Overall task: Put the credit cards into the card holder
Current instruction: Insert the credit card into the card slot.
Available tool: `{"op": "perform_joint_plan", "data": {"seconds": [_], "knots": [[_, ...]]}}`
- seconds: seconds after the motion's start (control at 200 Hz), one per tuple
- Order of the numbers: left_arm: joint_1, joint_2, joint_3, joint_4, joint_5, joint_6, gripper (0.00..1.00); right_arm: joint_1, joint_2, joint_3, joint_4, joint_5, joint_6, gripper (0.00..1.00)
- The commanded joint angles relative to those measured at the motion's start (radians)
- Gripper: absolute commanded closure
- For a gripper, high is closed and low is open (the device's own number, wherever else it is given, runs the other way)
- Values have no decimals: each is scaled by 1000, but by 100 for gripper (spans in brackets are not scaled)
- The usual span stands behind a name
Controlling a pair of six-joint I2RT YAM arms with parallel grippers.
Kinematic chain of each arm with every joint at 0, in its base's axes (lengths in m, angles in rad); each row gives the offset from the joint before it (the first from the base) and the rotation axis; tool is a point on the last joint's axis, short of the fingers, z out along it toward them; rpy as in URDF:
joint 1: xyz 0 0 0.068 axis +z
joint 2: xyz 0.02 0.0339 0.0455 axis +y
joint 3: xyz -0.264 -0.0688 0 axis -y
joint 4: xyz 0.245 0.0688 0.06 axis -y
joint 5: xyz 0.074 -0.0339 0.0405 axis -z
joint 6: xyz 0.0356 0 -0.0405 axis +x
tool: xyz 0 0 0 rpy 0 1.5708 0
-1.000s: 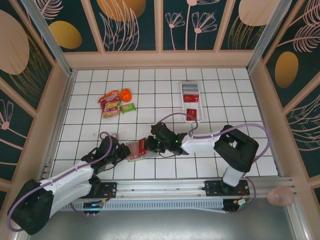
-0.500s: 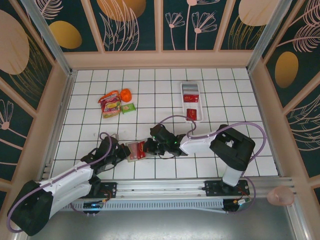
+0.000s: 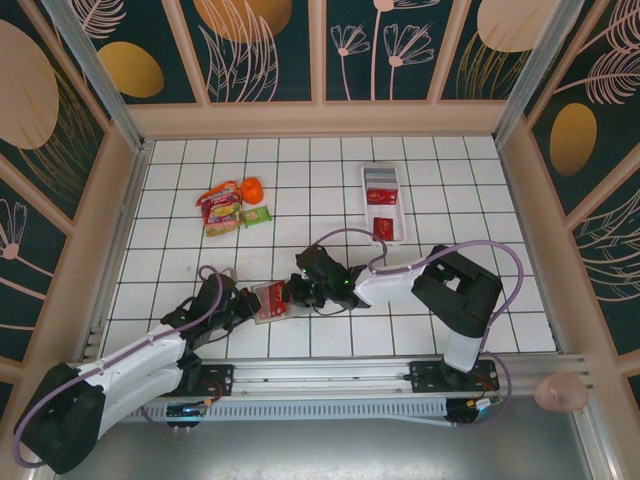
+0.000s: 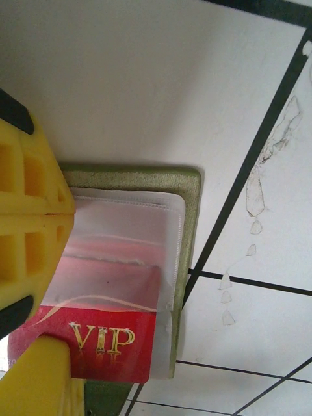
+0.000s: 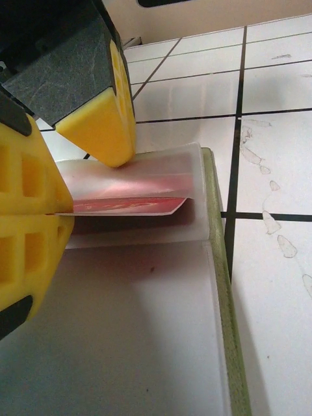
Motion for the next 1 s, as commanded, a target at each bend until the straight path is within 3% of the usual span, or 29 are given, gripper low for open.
{"op": "perform_joint_plan", "data": {"seconds": [0.0, 0.485, 0.636, 0.821, 0.996], "knots": [[4, 4, -38, -113, 19, -14, 100, -8, 12, 4, -24, 16, -22, 100], [3, -7, -28, -116, 10, -2, 100, 10, 45, 45, -56, -22, -34, 100], [4, -16, -27, -119, 12, 1, 100, 9, 46, 73, -118, 1, -49, 63], [5, -39, -32, -124, 10, -3, 100, 18, 65, 140, -222, 32, -81, 59], [4, -57, -41, -124, 9, -10, 100, 35, 95, 202, -264, 43, -100, 64]]}}
